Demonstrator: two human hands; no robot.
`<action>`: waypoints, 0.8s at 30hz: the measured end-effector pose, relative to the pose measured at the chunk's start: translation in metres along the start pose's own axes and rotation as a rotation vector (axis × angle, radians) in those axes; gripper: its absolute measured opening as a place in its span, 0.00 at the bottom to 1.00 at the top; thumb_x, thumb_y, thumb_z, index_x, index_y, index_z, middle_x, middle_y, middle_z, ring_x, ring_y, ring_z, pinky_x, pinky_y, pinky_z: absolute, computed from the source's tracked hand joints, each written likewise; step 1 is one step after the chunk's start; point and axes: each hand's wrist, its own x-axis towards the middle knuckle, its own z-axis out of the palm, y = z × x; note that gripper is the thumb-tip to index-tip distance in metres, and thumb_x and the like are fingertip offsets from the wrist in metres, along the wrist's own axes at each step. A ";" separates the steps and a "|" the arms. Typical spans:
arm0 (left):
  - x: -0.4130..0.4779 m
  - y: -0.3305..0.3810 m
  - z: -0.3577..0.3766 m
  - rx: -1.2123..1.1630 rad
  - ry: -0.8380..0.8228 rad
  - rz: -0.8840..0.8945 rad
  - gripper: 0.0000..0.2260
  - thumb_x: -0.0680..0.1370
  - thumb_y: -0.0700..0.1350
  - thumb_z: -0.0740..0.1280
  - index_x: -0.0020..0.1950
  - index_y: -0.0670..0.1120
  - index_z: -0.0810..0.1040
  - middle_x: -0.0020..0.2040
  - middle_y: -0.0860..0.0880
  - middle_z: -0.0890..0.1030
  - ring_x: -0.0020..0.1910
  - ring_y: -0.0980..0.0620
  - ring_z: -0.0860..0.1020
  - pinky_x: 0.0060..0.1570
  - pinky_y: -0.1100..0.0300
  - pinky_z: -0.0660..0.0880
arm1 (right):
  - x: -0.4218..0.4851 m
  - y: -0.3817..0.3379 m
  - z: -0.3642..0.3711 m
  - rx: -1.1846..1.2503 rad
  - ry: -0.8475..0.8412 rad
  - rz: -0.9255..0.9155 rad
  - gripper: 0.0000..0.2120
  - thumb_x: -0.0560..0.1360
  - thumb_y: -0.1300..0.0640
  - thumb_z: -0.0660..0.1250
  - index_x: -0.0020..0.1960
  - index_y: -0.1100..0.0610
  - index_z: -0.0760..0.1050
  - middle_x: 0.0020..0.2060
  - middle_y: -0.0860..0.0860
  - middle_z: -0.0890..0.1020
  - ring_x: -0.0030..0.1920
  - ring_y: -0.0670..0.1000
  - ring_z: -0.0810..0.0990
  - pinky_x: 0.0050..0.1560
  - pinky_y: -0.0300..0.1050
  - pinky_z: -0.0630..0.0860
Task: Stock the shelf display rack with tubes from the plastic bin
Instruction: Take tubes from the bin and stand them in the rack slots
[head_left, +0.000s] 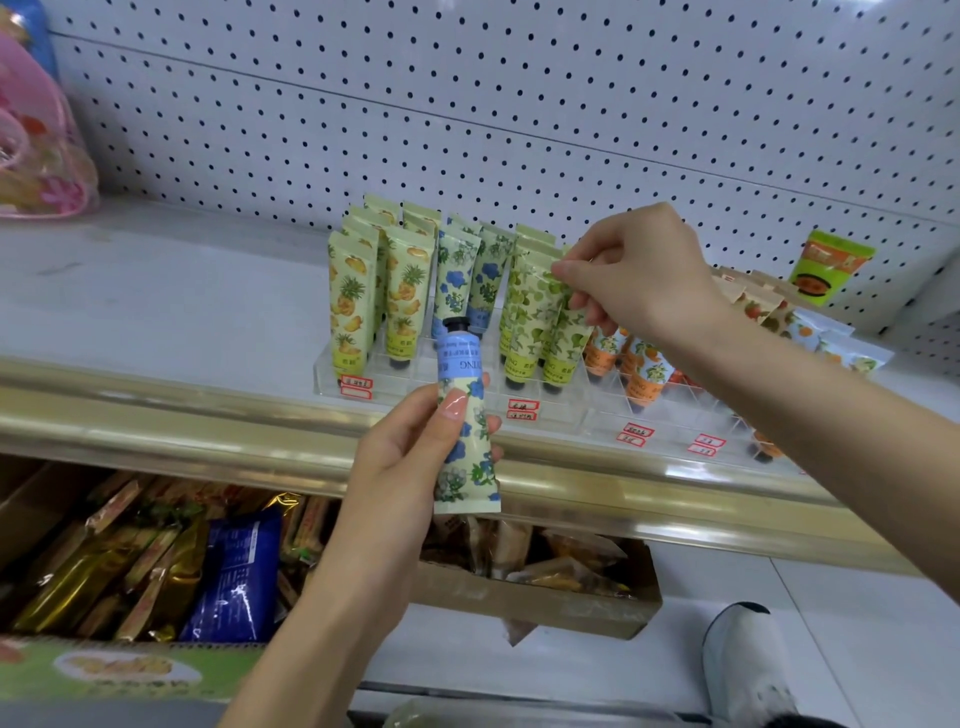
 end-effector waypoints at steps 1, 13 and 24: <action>0.000 0.000 0.000 -0.001 -0.001 0.000 0.15 0.70 0.54 0.65 0.53 0.52 0.82 0.40 0.50 0.83 0.39 0.53 0.81 0.37 0.59 0.75 | 0.000 0.000 0.000 0.000 0.003 -0.003 0.09 0.76 0.60 0.68 0.37 0.59 0.78 0.26 0.52 0.79 0.19 0.42 0.73 0.22 0.35 0.74; 0.001 0.000 0.005 -0.006 -0.017 0.006 0.13 0.70 0.53 0.64 0.51 0.52 0.82 0.40 0.50 0.84 0.37 0.55 0.81 0.34 0.62 0.76 | -0.002 0.002 0.001 -0.001 0.010 -0.027 0.04 0.75 0.60 0.68 0.42 0.59 0.79 0.26 0.53 0.79 0.18 0.42 0.73 0.22 0.35 0.74; -0.001 0.002 0.011 -0.109 0.031 0.051 0.14 0.66 0.47 0.69 0.50 0.48 0.80 0.44 0.48 0.85 0.43 0.50 0.84 0.45 0.55 0.81 | -0.016 -0.001 -0.013 0.021 0.036 -0.118 0.03 0.76 0.57 0.67 0.47 0.54 0.80 0.25 0.52 0.78 0.19 0.41 0.71 0.23 0.30 0.66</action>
